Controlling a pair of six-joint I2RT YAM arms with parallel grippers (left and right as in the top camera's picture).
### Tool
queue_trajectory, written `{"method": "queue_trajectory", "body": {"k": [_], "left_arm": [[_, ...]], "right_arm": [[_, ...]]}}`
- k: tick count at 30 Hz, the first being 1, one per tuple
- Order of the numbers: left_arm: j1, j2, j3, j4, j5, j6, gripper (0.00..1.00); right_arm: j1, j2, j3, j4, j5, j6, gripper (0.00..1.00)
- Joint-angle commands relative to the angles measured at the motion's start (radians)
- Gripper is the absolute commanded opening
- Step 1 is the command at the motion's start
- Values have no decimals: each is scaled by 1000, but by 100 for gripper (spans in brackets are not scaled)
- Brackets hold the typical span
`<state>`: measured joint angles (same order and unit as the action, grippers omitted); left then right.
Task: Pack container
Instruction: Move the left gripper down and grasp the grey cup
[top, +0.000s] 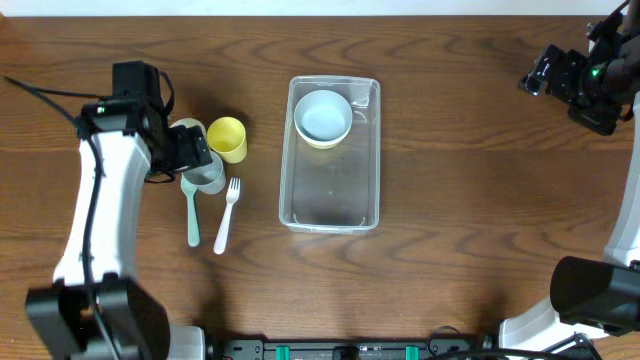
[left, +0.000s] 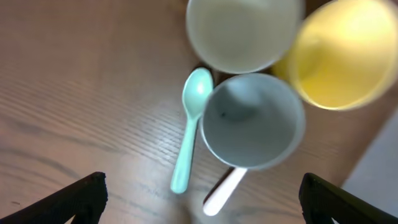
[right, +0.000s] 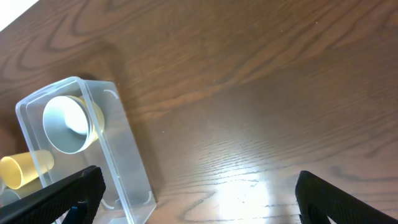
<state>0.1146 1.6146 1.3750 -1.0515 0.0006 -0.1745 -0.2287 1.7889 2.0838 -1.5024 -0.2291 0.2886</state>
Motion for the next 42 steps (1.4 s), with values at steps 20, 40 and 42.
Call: {"method": "queue_trajectory", "body": {"k": [20,40,42], "left_arm": [[46,235,3,70,44,67,52],[46,211,4,34,118,72,6],[46,181,4,22,124,66,6]], "right_arm": [[-6,3,-6,-1,-7,14,99],[-6,3,-6,-1,-8,14,99],[-6,3,-5,-1,-7,14,99]]}}
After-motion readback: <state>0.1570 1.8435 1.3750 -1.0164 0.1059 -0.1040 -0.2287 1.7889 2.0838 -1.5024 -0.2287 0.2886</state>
